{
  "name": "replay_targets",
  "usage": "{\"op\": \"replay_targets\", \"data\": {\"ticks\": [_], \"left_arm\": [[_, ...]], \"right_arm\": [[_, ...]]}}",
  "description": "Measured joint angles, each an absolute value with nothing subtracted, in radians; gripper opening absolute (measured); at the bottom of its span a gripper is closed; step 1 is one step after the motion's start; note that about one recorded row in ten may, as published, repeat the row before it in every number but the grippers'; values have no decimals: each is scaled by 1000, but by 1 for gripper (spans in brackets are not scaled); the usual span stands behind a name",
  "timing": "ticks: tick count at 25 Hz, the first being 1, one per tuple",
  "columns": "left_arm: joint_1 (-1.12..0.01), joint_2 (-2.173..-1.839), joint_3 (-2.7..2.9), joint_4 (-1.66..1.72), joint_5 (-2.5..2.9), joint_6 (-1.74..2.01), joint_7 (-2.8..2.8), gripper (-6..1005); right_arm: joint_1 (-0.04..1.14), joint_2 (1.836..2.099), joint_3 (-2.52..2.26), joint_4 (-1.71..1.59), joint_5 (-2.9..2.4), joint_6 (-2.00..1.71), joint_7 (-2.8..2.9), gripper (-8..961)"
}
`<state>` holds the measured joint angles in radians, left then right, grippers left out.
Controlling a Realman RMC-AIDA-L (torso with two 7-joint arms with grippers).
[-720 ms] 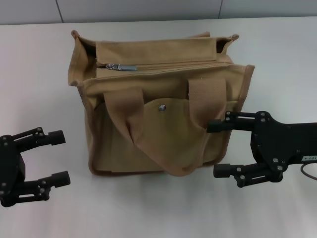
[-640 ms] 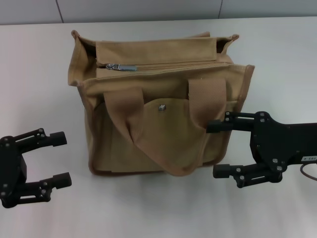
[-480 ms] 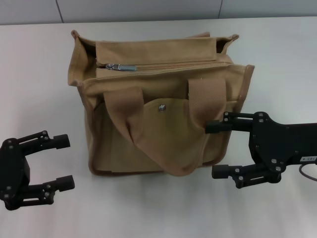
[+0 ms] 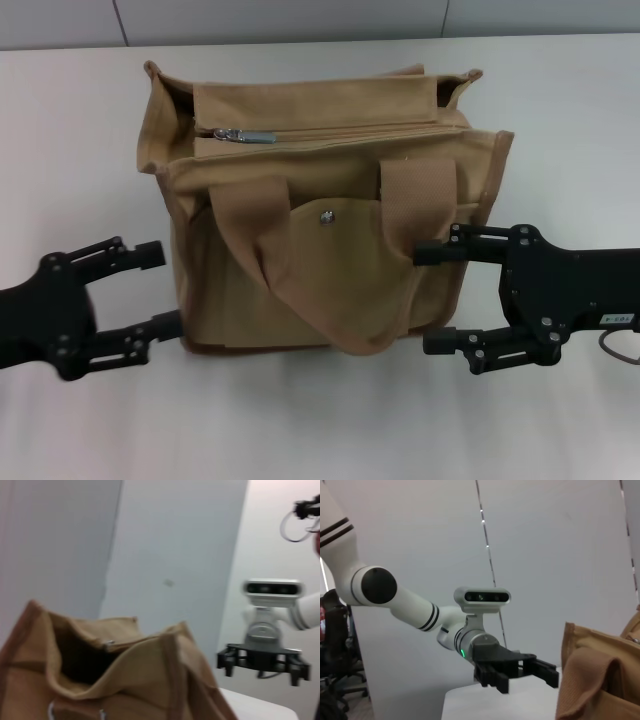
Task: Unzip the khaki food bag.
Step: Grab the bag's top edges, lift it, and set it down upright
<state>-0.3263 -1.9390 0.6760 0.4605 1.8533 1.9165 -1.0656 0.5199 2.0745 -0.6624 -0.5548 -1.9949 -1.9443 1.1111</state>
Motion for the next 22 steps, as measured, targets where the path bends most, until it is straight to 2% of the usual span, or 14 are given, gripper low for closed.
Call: {"op": "replay_targets", "data": {"ticks": [2, 4, 6, 14, 21, 22], "left_arm": [[-331, -1968, 669, 465, 1852, 1863, -1068, 795], [-331, -1968, 669, 465, 1852, 1863, -1068, 791], [-334, -1996, 642, 465, 1849, 1793, -1065, 788], [-350, -2054, 552, 465, 1821, 1781, -1072, 775], [-361, -2064, 550, 460, 1804, 1739, -1056, 763], [-361, -2064, 550, 460, 1804, 1739, -1056, 720]], "right_arm": [[519, 2075, -663, -555, -1994, -1942, 1111, 842], [519, 2075, -665, -555, -1993, -1942, 1111, 842], [518, 2075, -666, -555, -1993, -1940, 1111, 842], [518, 2077, -665, -548, -1991, -1926, 1107, 842], [519, 2078, -656, -521, -1990, -1922, 1085, 841], [519, 2078, -656, -521, -1990, -1922, 1085, 841]]}}
